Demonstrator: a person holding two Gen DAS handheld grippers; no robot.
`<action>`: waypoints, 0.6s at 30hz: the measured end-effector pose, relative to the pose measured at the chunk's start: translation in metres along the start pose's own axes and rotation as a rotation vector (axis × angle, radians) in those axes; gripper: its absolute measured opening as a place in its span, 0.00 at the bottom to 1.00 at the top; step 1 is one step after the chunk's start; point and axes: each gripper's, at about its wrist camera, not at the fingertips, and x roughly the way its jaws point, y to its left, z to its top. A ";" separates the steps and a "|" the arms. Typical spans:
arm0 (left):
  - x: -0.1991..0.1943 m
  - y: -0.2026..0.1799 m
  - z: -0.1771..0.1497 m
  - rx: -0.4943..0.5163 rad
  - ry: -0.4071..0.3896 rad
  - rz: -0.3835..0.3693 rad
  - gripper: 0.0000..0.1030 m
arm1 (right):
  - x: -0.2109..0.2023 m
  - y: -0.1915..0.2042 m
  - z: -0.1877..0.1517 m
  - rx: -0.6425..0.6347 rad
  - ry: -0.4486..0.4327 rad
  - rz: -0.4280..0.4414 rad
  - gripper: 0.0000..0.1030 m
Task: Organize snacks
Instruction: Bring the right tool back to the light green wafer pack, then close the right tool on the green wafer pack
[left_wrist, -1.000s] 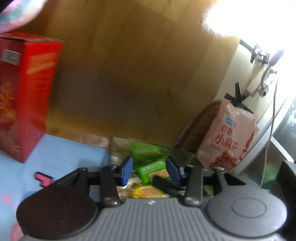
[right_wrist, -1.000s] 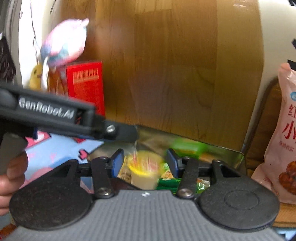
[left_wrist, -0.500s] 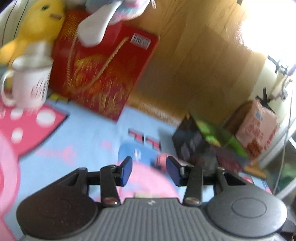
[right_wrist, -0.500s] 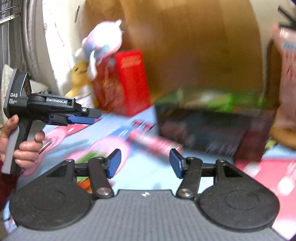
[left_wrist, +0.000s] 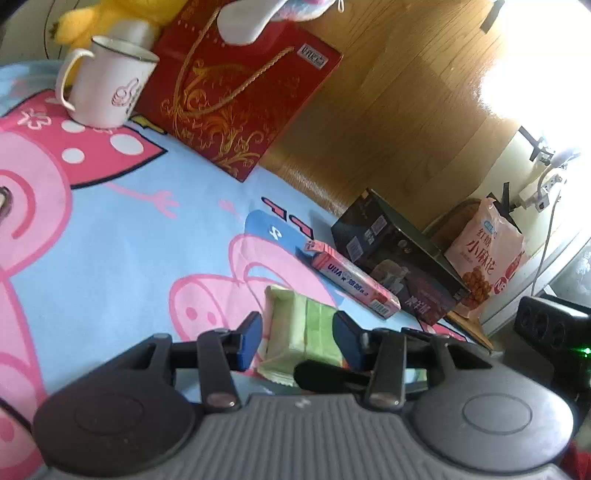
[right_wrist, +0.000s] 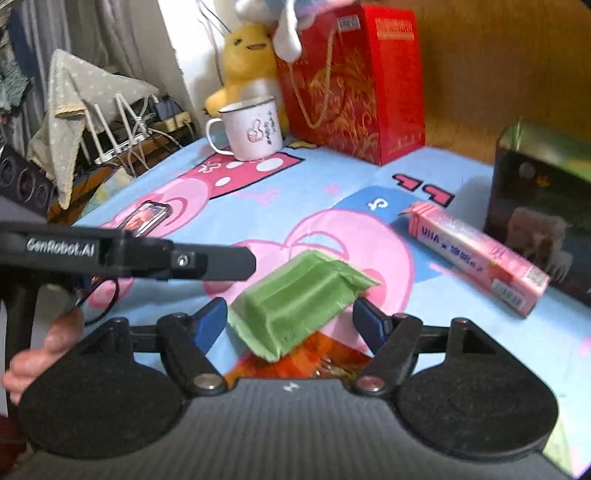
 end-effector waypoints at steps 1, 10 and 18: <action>0.002 0.001 0.000 -0.005 0.007 -0.005 0.35 | 0.002 0.001 0.001 0.011 -0.002 -0.006 0.73; -0.012 0.013 0.004 -0.067 -0.029 -0.067 0.43 | -0.022 0.028 0.001 -0.061 -0.100 0.040 0.61; -0.033 0.000 0.005 0.017 -0.087 0.057 0.57 | 0.001 0.064 0.008 -0.216 -0.087 0.114 0.61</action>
